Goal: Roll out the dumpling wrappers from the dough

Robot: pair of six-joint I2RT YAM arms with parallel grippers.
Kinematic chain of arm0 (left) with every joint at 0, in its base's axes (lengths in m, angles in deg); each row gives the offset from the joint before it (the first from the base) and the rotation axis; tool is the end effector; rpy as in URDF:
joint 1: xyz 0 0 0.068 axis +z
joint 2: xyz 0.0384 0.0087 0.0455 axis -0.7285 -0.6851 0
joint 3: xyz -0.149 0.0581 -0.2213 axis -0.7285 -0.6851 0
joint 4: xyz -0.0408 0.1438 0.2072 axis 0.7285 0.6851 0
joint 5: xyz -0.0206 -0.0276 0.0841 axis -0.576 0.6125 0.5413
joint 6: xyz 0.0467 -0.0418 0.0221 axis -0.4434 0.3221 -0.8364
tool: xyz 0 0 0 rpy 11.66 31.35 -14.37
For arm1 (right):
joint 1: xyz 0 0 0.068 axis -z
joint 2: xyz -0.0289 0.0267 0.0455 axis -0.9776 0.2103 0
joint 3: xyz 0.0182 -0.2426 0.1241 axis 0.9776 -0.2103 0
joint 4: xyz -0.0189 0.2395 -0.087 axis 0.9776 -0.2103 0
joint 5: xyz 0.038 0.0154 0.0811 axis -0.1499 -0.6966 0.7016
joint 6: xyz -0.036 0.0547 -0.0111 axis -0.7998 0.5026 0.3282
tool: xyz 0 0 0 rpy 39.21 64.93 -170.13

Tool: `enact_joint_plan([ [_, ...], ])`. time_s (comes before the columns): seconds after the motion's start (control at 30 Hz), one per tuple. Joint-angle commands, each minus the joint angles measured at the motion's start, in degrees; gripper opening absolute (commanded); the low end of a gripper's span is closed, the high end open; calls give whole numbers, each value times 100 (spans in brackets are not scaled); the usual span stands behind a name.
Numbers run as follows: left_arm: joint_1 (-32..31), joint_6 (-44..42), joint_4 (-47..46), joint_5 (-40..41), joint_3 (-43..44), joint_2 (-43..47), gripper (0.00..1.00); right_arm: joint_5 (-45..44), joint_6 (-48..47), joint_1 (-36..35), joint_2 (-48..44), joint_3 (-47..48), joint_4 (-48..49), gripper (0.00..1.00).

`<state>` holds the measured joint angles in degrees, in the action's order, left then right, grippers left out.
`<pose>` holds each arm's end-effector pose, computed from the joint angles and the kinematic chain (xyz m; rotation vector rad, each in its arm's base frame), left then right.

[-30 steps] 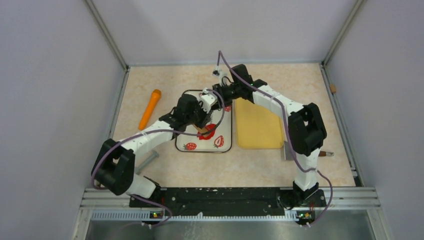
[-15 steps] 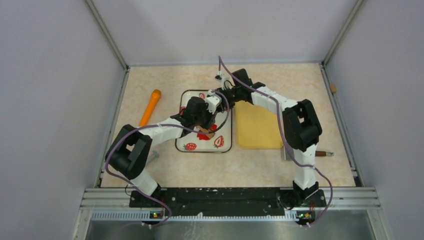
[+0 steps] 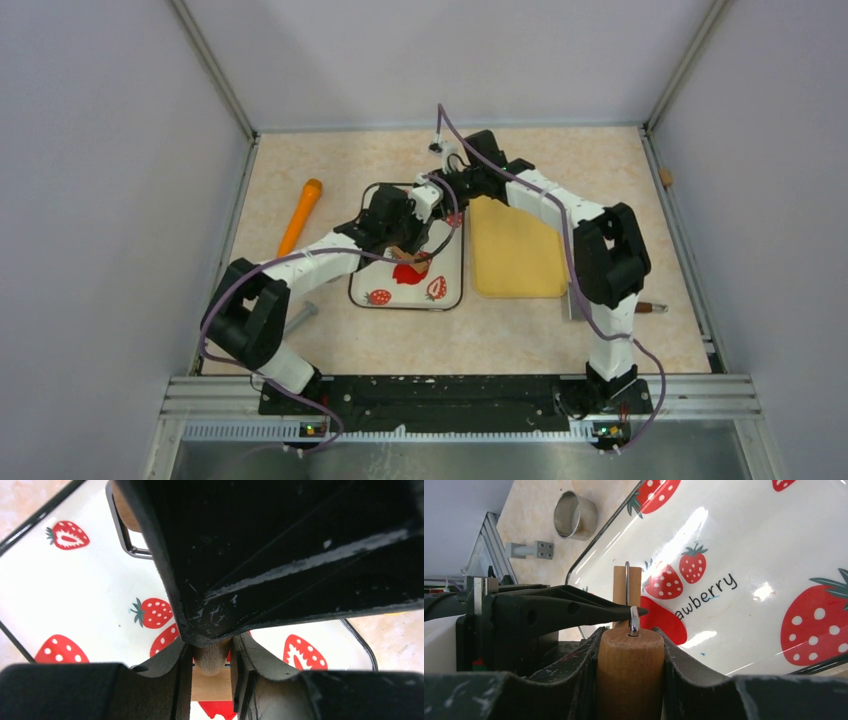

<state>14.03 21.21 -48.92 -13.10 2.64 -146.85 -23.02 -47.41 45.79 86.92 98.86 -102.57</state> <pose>0.2892 -0.1937 0.2094 0.8170 2.1050 -0.3913 0.3681 0.2701 0.2344 -0.7892 2.3027 1.1706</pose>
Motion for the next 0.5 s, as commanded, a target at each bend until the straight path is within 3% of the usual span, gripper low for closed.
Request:
enact_joint_plan([
  [0.0, 65, 73, -272, 81, 225, 413, 0, 14, 15, -44, -417, 79, -58, 0],
  [0.47, 173, 874, -265, -117, -447, 61, 0, -135, -160, -160, 108, -294, -105, 0],
])
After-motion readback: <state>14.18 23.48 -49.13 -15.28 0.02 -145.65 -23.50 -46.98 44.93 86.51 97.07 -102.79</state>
